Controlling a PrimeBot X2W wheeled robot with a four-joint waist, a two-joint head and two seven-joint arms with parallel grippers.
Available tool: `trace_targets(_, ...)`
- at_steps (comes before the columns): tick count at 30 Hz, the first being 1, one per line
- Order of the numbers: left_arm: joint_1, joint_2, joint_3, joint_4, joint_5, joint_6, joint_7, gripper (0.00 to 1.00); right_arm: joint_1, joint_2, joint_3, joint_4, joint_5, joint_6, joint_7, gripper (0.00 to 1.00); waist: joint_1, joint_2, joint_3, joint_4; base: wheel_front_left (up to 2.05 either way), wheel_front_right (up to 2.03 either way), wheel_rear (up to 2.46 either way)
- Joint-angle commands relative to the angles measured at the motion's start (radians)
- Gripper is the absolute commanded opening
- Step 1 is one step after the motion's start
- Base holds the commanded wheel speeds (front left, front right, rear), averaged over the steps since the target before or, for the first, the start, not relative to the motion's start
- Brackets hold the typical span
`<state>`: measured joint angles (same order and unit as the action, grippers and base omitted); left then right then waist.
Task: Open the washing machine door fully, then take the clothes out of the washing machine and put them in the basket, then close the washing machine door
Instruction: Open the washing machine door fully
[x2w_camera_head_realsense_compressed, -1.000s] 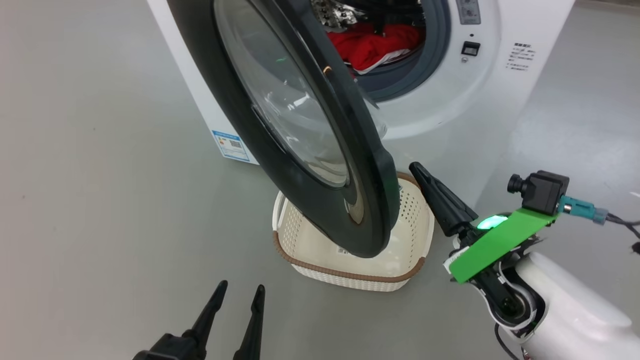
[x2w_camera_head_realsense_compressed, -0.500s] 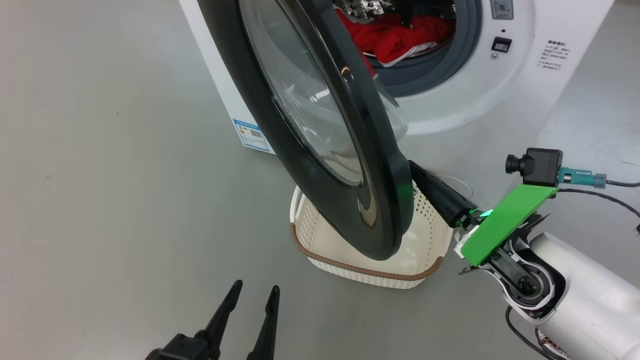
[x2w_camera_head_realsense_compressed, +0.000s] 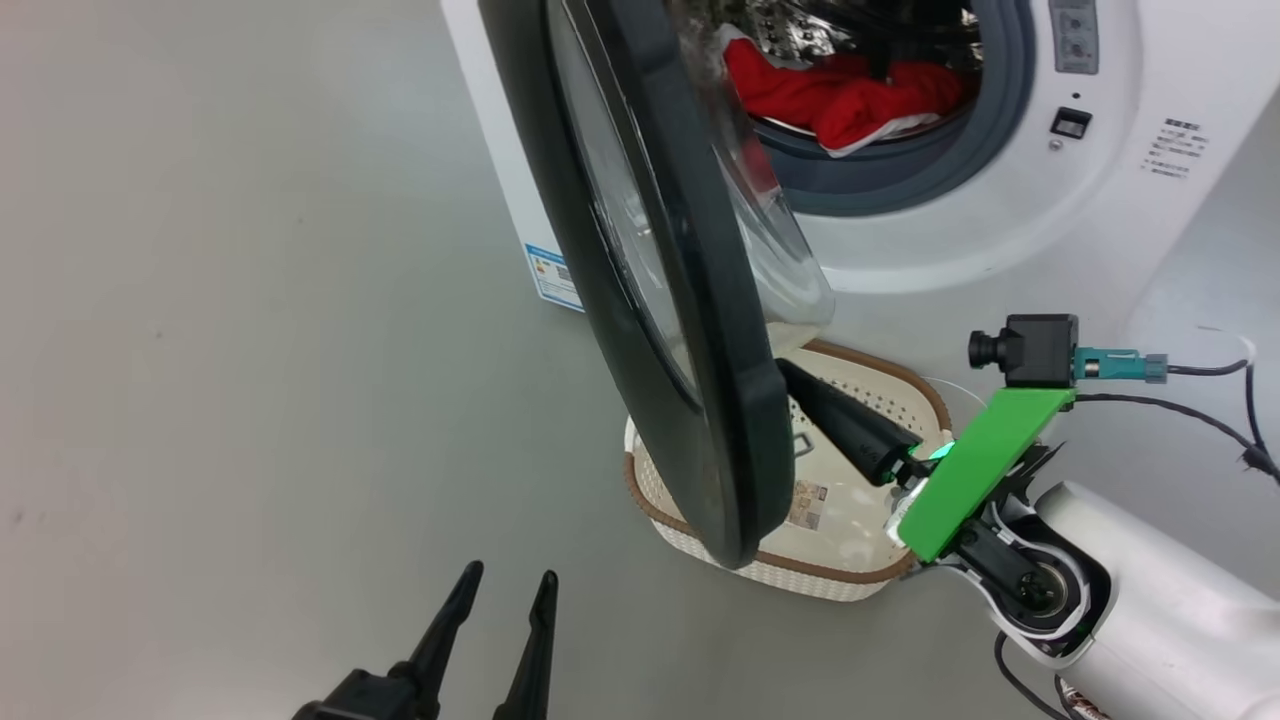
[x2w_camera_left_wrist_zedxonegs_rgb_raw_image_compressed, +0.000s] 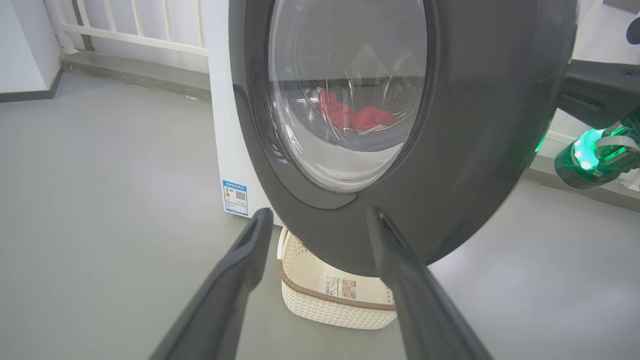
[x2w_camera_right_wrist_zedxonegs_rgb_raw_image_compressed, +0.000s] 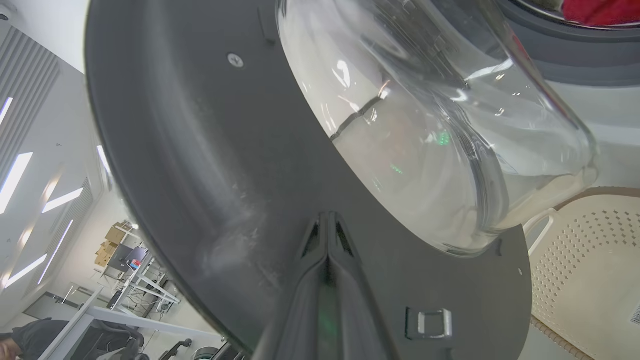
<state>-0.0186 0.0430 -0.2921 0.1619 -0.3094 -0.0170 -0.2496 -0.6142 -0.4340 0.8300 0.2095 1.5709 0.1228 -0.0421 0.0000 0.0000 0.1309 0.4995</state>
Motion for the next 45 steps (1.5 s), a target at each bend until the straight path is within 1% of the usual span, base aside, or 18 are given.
trace_targets(1, -0.002, 0.007, 0.036, -0.028, 0.000, 0.008, -0.012, 1.00, 0.020, 0.024, 0.018, -0.035, 0.002, 0.008, 0.007, 0.00, 0.0000, 0.0000, -0.006, 0.013, 0.00, 0.00, 0.00)
trace_targets(7, 0.014, 0.007, 0.061, -0.053, -0.006, 0.033, -0.012, 1.00, -0.003, 0.055, 0.044, -0.032, 0.000, 0.008, 0.046, 0.00, 0.0000, 0.0000, 0.000, 0.025, 0.00, 0.00, 0.00)
trace_targets(20, 0.048, 0.007, 0.100, -0.103, -0.017, 0.079, -0.012, 1.00, -0.064, 0.127, 0.083, 0.005, -0.005, 0.008, 0.090, 0.00, 0.0000, 0.0000, 0.013, 0.041, 0.00, 0.00, 0.00)
trace_targets(31, 0.055, 0.007, 0.111, -0.126, -0.025, 0.095, -0.012, 1.00, -0.094, 0.175, 0.099, 0.031, -0.003, 0.008, 0.105, 0.00, 0.0000, 0.0000, 0.025, 0.047, 0.00, 0.00, 0.00)
trace_targets(36, 0.056, 0.007, 0.115, -0.127, -0.024, 0.096, -0.012, 1.00, -0.094, 0.182, 0.101, 0.032, -0.003, 0.008, 0.102, 0.00, 0.0000, 0.0000, 0.025, 0.047, 0.00, 0.00, 0.00)
trace_targets(40, 0.053, 0.007, 0.118, -0.123, -0.024, 0.093, -0.012, 1.00, -0.090, 0.176, 0.100, 0.037, -0.009, 0.008, 0.090, 0.00, 0.0000, 0.0000, 0.022, 0.045, 0.00, 0.00, 0.00)
trace_targets(41, 0.051, 0.007, 0.118, -0.121, -0.023, 0.091, -0.012, 1.00, -0.087, 0.172, 0.100, 0.039, -0.011, 0.008, 0.085, 0.05, 0.0000, 0.0000, 0.021, 0.044, 0.00, 0.00, 0.00)
trace_targets(42, 0.051, 0.007, 0.118, -0.121, -0.023, 0.091, -0.012, 1.00, -0.087, 0.172, 0.100, 0.039, -0.011, 0.008, 0.085, 0.05, 0.0000, 0.0000, 0.021, 0.044, 0.00, 0.00, 0.00)
trace_targets(43, 0.049, 0.007, 0.119, -0.117, -0.022, 0.089, -0.012, 1.00, -0.084, 0.168, 0.099, 0.042, -0.013, 0.008, 0.078, 0.23, 0.0000, 0.0000, 0.019, 0.044, 0.00, 0.00, 0.00)
trace_targets(45, 0.043, 0.007, 0.122, -0.109, -0.018, 0.083, -0.012, 1.00, -0.077, 0.157, 0.101, 0.047, -0.018, 0.008, 0.067, 0.40, 0.0000, 0.0000, 0.016, 0.042, 0.00, 0.00, 0.00)
